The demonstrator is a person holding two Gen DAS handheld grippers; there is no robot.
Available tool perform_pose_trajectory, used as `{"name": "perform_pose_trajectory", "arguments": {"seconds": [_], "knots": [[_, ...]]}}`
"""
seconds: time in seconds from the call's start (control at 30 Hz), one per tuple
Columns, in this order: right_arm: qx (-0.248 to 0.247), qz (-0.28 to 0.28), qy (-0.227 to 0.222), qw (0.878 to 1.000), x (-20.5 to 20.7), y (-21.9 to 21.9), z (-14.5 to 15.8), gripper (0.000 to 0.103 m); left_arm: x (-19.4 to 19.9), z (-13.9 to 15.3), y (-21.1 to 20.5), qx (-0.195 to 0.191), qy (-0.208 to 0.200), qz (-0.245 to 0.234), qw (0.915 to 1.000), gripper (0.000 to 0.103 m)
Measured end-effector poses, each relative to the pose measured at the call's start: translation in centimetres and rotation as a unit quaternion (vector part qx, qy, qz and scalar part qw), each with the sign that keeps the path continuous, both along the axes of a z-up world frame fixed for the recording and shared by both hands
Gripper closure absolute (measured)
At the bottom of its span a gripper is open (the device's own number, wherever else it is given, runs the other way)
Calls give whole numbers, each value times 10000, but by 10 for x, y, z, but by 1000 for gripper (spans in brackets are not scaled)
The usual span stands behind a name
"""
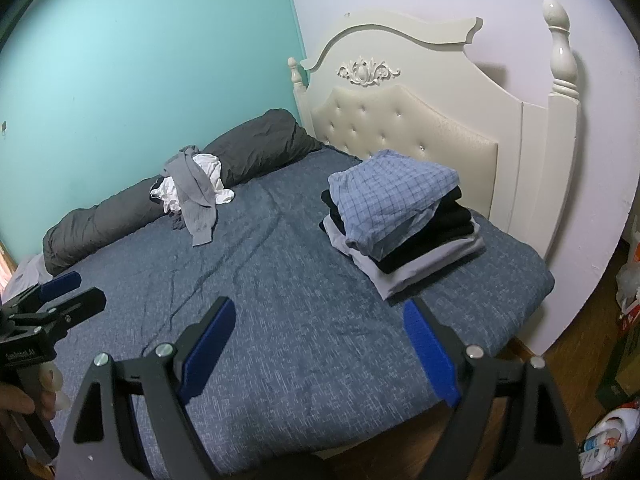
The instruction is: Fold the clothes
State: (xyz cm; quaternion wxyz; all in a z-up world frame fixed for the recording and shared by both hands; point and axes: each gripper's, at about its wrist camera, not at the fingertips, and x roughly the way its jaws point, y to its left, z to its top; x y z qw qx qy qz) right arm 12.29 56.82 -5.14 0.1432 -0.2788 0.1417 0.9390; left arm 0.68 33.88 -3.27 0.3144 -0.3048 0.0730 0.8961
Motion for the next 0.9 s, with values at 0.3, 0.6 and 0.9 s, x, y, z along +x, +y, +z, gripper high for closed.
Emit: {"name": "perform_pose_trajectory", "arguments": {"seconds": [0.3,0.6,0.9], "knots": [[-2,16,5,10000,-1,0,0,16,0,-1,-1,-14,-23,6,10000,0],[24,15,13,10000,-1,-2,1,16,1,0,-4,36,18,40,10000,0],[82,6,44,10000,3,-9,3,16,7,1,-10,96,119,73,9999,0]]}}
